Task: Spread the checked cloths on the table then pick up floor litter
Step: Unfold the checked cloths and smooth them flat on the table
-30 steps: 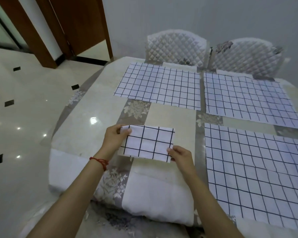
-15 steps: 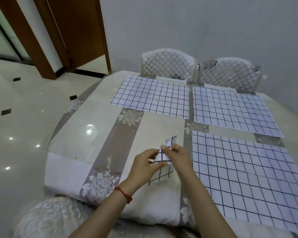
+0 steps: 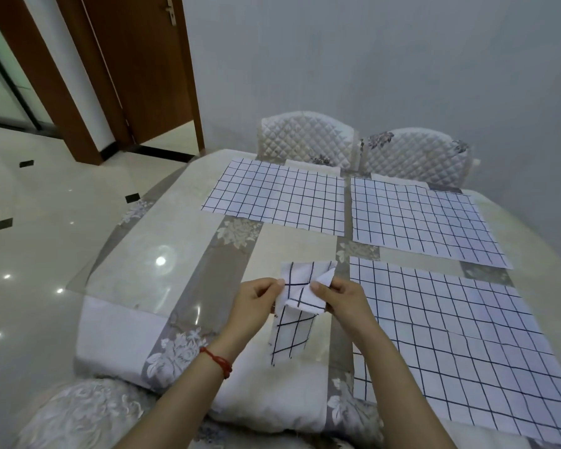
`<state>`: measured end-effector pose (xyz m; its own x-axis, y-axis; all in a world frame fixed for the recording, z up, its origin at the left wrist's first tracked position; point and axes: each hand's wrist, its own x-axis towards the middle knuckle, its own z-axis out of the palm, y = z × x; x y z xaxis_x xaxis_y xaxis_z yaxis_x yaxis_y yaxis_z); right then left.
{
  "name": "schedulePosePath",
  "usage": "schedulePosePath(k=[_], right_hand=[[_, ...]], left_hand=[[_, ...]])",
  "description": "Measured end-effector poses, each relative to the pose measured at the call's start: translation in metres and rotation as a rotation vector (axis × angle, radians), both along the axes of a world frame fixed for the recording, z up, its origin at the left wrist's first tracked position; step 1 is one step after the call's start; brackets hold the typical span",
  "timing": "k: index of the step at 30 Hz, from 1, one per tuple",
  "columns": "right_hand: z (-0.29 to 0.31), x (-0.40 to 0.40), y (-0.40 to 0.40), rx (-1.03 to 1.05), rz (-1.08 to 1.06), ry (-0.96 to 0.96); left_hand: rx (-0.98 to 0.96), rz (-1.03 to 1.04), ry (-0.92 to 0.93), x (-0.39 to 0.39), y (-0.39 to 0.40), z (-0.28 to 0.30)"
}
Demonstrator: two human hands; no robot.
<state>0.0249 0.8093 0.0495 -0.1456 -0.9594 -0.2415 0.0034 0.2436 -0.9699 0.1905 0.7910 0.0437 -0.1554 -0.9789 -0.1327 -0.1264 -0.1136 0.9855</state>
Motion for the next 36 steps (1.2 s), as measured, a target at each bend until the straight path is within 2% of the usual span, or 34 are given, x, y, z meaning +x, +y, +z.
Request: schedulePosePath(k=[4, 7, 11, 13, 16, 19, 25, 29, 36], right_hand=[[-0.003, -0.020, 0.002, 0.044, 0.003, 0.143], [-0.007, -0.031, 0.001, 0.070, -0.104, 0.235], [-0.005, -0.027, 0.000, 0.026, -0.294, 0.529], [-0.003, -0.017, 0.000, -0.071, -0.334, 0.630], [0.008, 0.010, 0.003, -0.240, -0.177, 0.590], [0.018, 0.037, 0.009, -0.277, 0.004, 0.455], [0.023, 0.046, 0.011, -0.213, -0.048, 0.291], [0.021, 0.041, 0.011, -0.201, -0.056, 0.283], [0.024, 0.033, 0.013, -0.162, -0.071, 0.331]], left_hand=[[-0.028, 0.148, -0.093, 0.020, -0.014, 0.001], [-0.067, 0.228, -0.147, 0.035, -0.022, 0.009], [-0.092, 0.239, -0.060, 0.037, -0.025, 0.025], [-0.085, 0.216, -0.030, 0.031, -0.024, 0.032], [0.007, 0.192, 0.078, 0.017, -0.019, 0.040], [0.066, 0.171, 0.171, 0.001, -0.011, 0.046], [0.097, 0.118, 0.273, -0.012, -0.001, 0.046], [0.062, 0.101, 0.245, -0.014, 0.003, 0.043], [-0.046, 0.088, 0.045, -0.013, 0.004, 0.034]])
